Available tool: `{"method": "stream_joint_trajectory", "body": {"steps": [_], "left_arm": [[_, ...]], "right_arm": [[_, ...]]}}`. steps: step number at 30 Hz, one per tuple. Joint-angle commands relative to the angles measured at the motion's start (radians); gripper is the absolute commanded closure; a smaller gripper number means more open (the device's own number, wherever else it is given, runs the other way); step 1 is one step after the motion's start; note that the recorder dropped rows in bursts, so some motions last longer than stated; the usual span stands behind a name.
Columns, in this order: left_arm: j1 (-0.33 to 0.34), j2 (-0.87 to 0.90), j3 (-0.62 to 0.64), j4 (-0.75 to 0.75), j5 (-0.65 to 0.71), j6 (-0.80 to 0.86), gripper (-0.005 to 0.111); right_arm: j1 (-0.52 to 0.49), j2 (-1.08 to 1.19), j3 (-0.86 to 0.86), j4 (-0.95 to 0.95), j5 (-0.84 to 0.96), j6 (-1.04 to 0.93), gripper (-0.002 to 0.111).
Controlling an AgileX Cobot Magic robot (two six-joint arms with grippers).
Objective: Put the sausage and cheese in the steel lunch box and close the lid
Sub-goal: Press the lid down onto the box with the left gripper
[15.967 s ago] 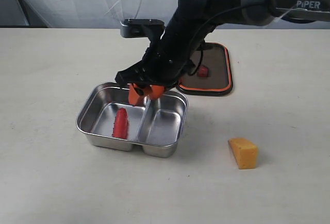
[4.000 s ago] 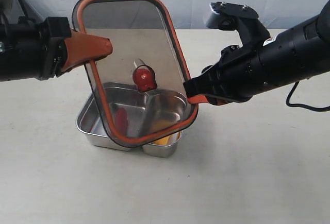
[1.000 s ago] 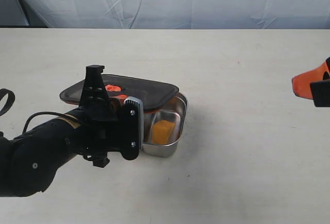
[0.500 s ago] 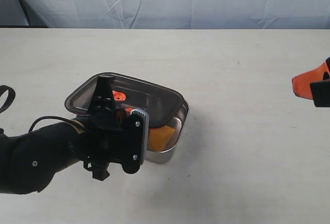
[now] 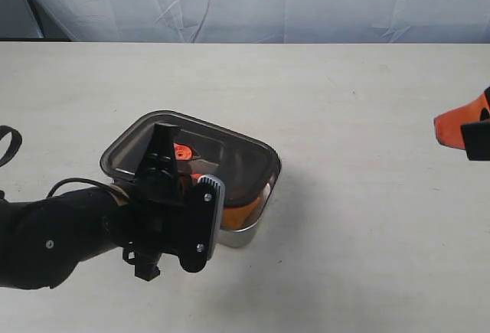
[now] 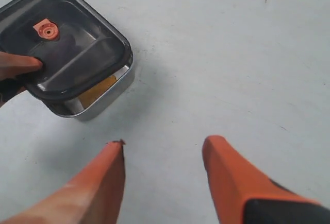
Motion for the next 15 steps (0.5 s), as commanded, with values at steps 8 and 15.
{"method": "stream_joint_trajectory", "body": {"steps": [8,15], "left_arm": [[-0.008,0.007,0.01,-0.02,0.201,-0.014,0.053],[-0.008,-0.051,0.01,-0.012,0.176,-0.014,0.05]], "right_arm": [[-0.001,-0.008,-0.005,-0.009,0.004,-0.002,0.06],[-0.001,-0.008,-0.005,-0.009,0.008,-0.002,0.06]]}}
